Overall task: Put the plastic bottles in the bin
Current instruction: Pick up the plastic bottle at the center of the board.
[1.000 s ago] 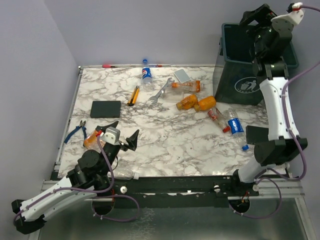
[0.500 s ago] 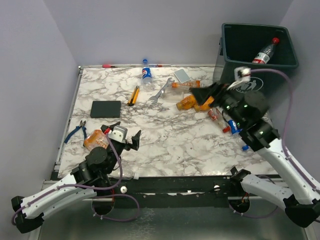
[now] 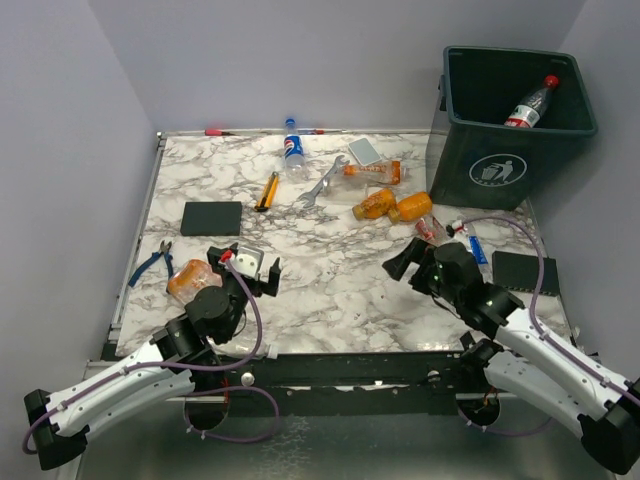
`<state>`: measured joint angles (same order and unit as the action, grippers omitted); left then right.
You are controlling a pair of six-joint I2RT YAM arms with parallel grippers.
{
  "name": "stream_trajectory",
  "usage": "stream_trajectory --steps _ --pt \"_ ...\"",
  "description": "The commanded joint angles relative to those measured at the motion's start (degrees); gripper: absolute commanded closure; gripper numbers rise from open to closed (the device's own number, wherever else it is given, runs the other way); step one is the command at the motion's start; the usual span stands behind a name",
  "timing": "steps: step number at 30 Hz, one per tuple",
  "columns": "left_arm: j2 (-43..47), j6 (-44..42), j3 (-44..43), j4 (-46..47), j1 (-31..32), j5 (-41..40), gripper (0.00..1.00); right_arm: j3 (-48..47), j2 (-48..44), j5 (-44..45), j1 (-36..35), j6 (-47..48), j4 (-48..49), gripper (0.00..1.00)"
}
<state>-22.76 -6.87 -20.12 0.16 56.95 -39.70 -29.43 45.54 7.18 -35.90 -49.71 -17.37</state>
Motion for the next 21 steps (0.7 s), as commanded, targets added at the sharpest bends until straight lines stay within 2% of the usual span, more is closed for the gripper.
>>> stream_trajectory --steps 1,7,9,11,14,18,21 --pt "0.49 -0.60 0.67 0.97 -0.32 -0.55 0.01 1.94 -4.82 15.99 -0.13 -10.01 -7.81 0.00" --pt "0.86 -0.69 0.60 1.07 -0.43 0.44 0.01 0.71 -8.78 36.17 -0.13 -9.47 -10.80 0.00" --pt "1.02 -0.33 0.63 1.07 -0.43 1.13 0.01 -0.46 -7.12 42.33 0.00 -6.85 -10.35 0.00" --pt "0.91 0.11 0.61 1.06 -0.39 2.54 0.01 -1.25 -3.10 44.77 0.59 -2.99 -6.64 0.00" --pt "0.47 0.44 0.59 1.27 -0.43 4.57 0.01 -2.68 3.58 42.97 3.19 0.41 -1.73 0.00" --pt "0.12 0.03 0.69 2.31 -0.42 6.14 0.01 -3.81 11.90 33.40 11.33 3.65 5.49 0.00" --pt "1.55 -0.08 0.91 2.65 -0.43 6.88 0.01 -3.71 16.55 30.45 15.62 5.08 10.41 0.00"
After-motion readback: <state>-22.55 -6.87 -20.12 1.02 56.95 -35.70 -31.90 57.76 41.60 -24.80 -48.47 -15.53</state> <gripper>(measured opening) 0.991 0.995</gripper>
